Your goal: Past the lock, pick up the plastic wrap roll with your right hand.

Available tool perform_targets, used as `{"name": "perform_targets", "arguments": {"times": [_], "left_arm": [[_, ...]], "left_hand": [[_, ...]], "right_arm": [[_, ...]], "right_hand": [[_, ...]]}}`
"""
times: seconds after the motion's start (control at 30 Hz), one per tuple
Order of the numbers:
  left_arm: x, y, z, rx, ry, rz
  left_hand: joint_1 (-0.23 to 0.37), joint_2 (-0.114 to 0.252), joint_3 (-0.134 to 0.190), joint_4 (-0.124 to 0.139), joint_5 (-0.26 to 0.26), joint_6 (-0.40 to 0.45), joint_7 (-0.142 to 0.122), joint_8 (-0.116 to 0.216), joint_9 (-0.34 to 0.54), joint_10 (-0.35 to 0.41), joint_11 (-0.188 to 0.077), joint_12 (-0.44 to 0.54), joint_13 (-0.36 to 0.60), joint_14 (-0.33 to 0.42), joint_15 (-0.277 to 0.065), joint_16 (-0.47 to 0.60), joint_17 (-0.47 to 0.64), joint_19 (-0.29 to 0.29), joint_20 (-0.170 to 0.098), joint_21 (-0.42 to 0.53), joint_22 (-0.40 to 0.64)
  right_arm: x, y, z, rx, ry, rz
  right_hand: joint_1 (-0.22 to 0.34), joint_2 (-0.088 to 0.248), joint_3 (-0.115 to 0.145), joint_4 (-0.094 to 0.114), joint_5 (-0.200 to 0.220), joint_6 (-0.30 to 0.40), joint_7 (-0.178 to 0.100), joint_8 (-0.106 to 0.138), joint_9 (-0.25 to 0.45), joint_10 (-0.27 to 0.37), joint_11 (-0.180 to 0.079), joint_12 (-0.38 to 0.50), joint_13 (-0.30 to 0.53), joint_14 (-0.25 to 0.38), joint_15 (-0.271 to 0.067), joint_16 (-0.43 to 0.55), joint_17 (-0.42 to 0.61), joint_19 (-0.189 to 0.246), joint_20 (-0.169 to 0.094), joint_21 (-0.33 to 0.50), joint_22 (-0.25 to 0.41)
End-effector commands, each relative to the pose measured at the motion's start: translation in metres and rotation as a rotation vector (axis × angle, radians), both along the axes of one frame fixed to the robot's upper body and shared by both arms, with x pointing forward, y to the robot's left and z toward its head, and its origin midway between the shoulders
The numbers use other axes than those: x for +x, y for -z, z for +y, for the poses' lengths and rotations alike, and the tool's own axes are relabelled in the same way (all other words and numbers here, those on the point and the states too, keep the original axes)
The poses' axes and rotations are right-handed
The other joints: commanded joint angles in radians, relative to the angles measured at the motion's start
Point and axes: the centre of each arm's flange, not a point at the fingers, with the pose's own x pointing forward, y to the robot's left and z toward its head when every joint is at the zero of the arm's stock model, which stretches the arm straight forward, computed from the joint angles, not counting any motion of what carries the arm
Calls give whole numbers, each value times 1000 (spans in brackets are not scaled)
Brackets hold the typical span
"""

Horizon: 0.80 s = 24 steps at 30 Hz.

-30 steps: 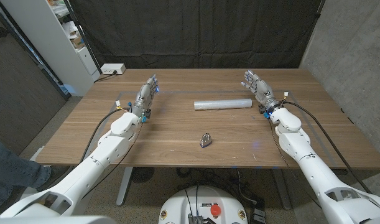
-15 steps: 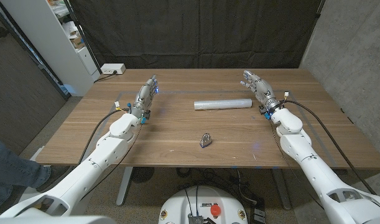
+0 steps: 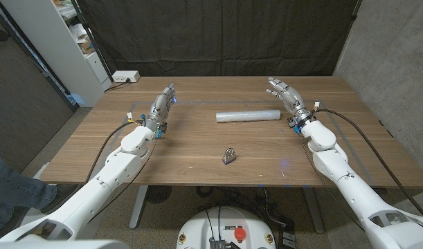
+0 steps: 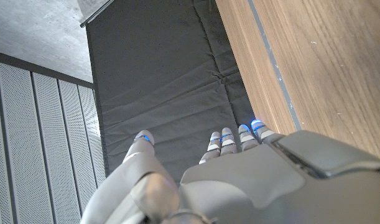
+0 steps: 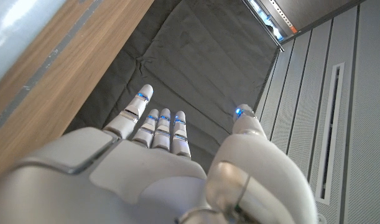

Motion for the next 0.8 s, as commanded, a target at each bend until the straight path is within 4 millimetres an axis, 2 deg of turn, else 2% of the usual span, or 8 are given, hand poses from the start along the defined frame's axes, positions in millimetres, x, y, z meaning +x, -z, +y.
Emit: {"name": "perform_targets", "arguments": {"times": [0.03,0.8], "left_arm": [[1,1,1,3,2,2],[10,-1,3,11,12,7]], "left_hand": [[0,10,7,-3,4,0,-1,6,3,1,-4,7,5,1,-2,6,4,2,5,-2,5],[0,15,7,-5,2,3,-2,7,4,5,-4,9,5,3,-3,6,4,2,13,-12,6]], "right_arm": [[-4,-10,9,-56,40,-61],[-10,-18,13,-83,91,-112]], "right_hand": [[9,-1,1,-8,8,3,-9,3,2,5,-6,5,1,7,1,5,3,15,-5,-2,3],[20,-13,1,-15,20,7,-10,4,2,12,-16,6,2,13,-3,5,3,23,-6,-13,3]]}}
